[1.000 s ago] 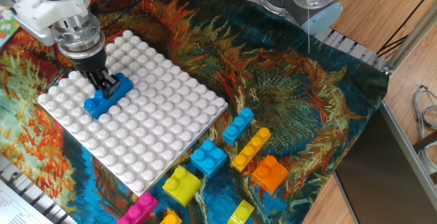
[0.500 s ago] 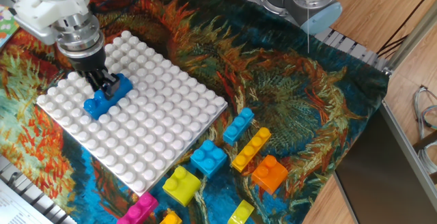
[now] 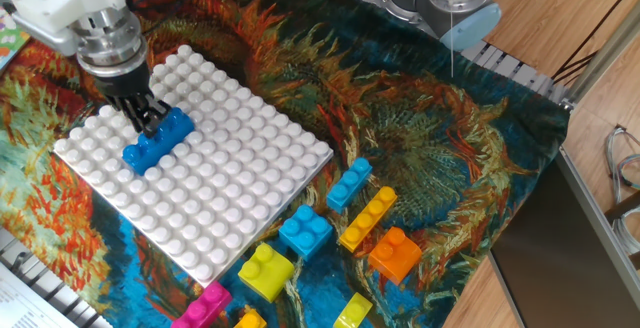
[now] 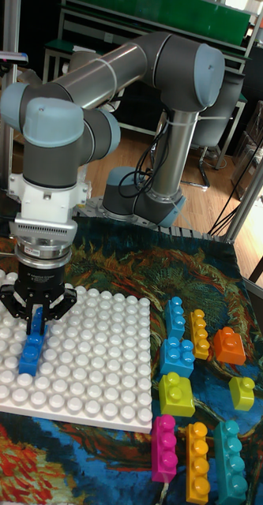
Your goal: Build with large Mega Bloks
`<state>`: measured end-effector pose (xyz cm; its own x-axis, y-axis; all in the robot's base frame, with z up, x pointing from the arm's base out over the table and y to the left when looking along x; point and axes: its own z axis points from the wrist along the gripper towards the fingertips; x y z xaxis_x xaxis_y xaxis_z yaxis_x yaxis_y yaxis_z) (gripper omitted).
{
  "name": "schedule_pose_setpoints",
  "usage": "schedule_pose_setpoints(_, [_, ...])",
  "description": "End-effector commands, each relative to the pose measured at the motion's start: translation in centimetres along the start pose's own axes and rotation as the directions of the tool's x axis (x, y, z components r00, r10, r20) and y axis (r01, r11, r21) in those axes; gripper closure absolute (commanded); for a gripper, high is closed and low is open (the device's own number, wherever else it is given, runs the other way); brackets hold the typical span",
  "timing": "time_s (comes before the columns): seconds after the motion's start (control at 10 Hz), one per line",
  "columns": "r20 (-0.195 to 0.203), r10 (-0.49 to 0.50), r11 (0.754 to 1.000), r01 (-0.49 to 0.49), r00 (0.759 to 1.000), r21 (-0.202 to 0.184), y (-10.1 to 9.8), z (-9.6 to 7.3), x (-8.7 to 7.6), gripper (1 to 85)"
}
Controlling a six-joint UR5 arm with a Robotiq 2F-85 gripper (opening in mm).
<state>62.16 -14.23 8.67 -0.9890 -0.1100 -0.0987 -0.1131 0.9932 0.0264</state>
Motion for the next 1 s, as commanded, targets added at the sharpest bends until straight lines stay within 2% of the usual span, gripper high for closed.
schedule_pose_setpoints(0.0, [-0.003, 0.015, 1.0, -0.015, 1.0, -0.01, 0.1, -1.5, 0.4, 61.3])
schedule_pose_setpoints(0.1, [-0.001, 0.019, 1.0, -0.019, 1.0, -0.017, 0.4, -1.5, 0.3, 68.7])
schedule_pose_setpoints(0.2, [-0.009, 0.048, 0.998, -0.048, 0.999, -0.036, 1.0, -1.4, 0.5, 84.3])
schedule_pose_setpoints(0.3, [-0.015, 0.08, 0.994, -0.081, 0.997, -0.076, 2.0, -1.5, 0.5, 84.3])
schedule_pose_setpoints(0.4, [-0.01, 0.081, 0.993, -0.082, 0.997, -0.085, 2.1, -1.4, 0.5, 84.3])
schedule_pose_setpoints(0.7, [0.022, 0.039, 0.996, -0.037, 0.999, -0.084, 1.2, -0.8, 0.4, 84.3])
schedule_pose_setpoints(0.9, [0.015, 0.032, 0.997, -0.031, 0.999, -0.065, 0.6, -0.8, 0.8, 84.3])
